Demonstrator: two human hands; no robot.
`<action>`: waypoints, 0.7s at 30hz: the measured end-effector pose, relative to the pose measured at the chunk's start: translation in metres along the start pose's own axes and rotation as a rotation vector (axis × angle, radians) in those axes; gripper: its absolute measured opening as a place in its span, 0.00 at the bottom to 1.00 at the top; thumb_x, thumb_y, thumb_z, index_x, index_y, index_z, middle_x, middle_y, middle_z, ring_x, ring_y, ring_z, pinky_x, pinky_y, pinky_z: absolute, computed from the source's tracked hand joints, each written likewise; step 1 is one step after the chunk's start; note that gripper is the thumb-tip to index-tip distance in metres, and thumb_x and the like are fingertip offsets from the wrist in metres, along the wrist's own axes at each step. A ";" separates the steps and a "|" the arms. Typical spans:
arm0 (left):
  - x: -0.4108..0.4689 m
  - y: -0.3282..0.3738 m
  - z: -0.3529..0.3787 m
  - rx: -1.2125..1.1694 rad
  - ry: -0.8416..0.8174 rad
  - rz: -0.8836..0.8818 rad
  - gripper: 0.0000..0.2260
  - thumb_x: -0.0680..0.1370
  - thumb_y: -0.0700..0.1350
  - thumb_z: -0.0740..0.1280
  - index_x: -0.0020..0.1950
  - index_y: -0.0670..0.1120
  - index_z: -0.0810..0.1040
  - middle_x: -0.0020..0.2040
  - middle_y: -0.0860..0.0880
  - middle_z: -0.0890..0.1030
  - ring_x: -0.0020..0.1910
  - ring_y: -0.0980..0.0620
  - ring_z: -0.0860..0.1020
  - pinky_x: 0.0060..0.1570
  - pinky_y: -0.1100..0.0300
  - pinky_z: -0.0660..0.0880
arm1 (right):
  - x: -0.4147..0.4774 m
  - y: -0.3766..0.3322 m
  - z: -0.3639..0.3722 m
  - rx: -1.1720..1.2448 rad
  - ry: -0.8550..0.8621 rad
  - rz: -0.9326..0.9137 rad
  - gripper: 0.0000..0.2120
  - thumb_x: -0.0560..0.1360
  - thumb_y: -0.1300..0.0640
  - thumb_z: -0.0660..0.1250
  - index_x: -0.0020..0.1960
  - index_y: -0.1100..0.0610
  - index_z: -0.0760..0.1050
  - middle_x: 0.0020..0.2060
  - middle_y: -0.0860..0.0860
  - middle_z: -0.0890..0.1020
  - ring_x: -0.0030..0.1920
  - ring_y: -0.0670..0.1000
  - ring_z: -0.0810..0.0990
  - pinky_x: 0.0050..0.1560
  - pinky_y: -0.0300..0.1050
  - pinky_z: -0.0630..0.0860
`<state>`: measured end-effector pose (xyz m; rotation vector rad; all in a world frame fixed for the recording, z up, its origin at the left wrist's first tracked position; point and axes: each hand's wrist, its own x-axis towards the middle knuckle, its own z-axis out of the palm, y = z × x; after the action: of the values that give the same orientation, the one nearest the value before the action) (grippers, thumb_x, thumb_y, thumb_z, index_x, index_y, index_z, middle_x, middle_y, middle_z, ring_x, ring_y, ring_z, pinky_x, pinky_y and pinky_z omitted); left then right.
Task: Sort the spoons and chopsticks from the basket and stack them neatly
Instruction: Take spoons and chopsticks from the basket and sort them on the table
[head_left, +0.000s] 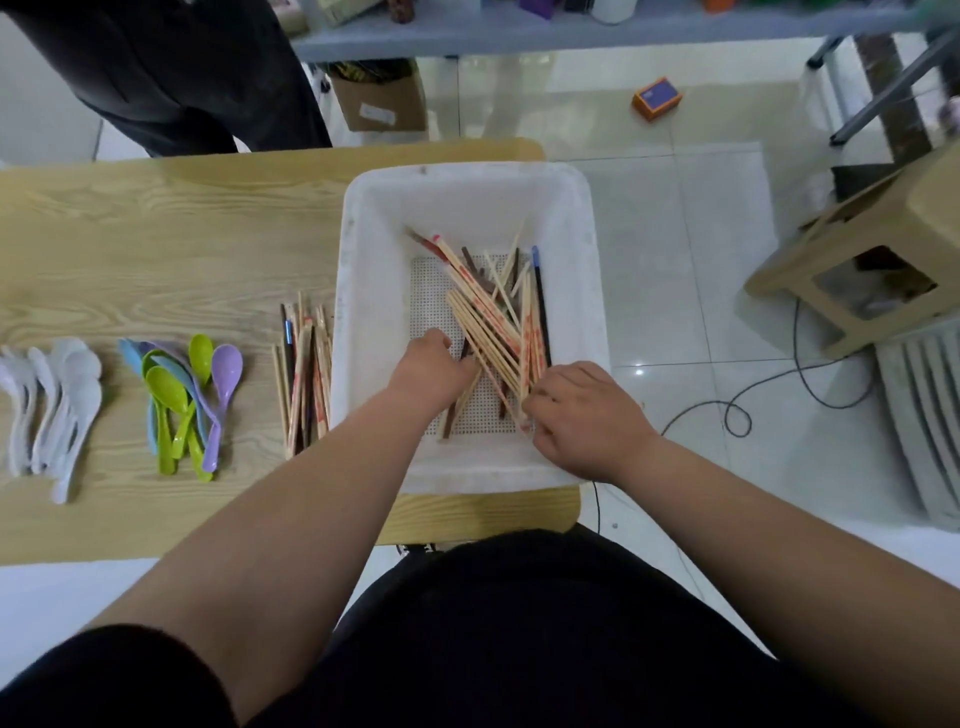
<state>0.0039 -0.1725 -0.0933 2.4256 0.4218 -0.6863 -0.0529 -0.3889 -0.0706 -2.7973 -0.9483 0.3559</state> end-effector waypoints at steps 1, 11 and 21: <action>0.008 0.004 0.007 -0.018 -0.014 -0.054 0.23 0.75 0.57 0.68 0.61 0.41 0.74 0.53 0.44 0.80 0.47 0.45 0.79 0.40 0.57 0.72 | 0.001 0.001 0.002 -0.009 0.006 -0.012 0.16 0.75 0.50 0.58 0.49 0.56 0.83 0.45 0.53 0.82 0.51 0.57 0.80 0.57 0.54 0.73; 0.042 0.048 0.041 0.082 0.093 -0.200 0.40 0.69 0.63 0.72 0.71 0.39 0.64 0.67 0.38 0.71 0.66 0.38 0.72 0.65 0.47 0.72 | 0.003 0.008 0.017 0.005 0.099 -0.070 0.13 0.73 0.51 0.61 0.44 0.57 0.80 0.43 0.54 0.79 0.47 0.57 0.78 0.53 0.53 0.70; 0.032 0.026 0.031 0.187 0.037 -0.130 0.27 0.73 0.49 0.73 0.67 0.40 0.68 0.61 0.41 0.74 0.58 0.41 0.77 0.52 0.52 0.77 | 0.004 0.006 0.014 0.026 0.090 -0.056 0.11 0.71 0.52 0.60 0.41 0.57 0.79 0.40 0.54 0.79 0.45 0.58 0.78 0.51 0.53 0.72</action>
<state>0.0297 -0.2073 -0.1207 2.6076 0.5568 -0.7679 -0.0503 -0.3905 -0.0864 -2.7321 -0.9916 0.2311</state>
